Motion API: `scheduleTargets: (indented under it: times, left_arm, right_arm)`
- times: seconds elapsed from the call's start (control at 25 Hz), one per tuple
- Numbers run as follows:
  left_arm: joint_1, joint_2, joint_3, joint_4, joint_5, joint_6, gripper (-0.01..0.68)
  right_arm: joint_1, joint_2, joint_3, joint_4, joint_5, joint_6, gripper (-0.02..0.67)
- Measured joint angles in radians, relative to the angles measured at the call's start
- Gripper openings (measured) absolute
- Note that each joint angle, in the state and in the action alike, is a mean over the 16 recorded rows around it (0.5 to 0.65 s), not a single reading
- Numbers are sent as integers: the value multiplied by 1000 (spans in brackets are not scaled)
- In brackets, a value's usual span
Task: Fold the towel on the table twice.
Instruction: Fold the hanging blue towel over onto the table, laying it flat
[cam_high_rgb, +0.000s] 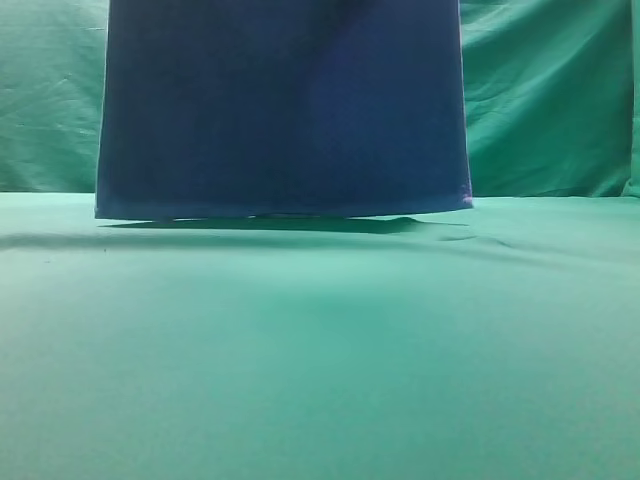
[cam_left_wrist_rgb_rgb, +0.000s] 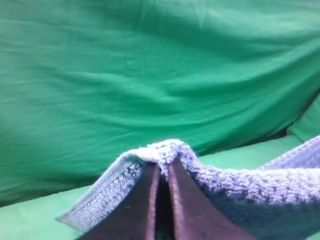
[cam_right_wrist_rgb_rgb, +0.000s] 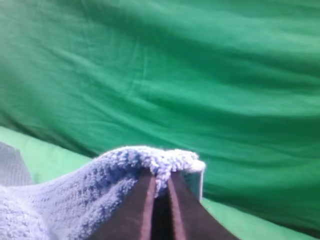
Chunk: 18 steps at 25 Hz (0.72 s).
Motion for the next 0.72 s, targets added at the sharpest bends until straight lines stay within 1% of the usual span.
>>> scheduleTargets:
  times: [0.2, 0.36, 0.52, 0.72]
  left_arm:
    - [0, -30, 8, 92, 79, -61, 0]
    - [0, -69, 42, 150, 123, -107, 0]
    - [0, -123, 109, 168, 151, -128, 0]
    - [0, -217, 241, 160, 160, -134, 0]
  right_arm:
    - [0, -58, 22, -4, 116, -3, 0]
    - [0, -116, 78, -7, 171, -5, 0]
    - [0, -184, 175, -8, 184, -5, 0]
    - [0, -285, 341, 3, 168, -6, 0]
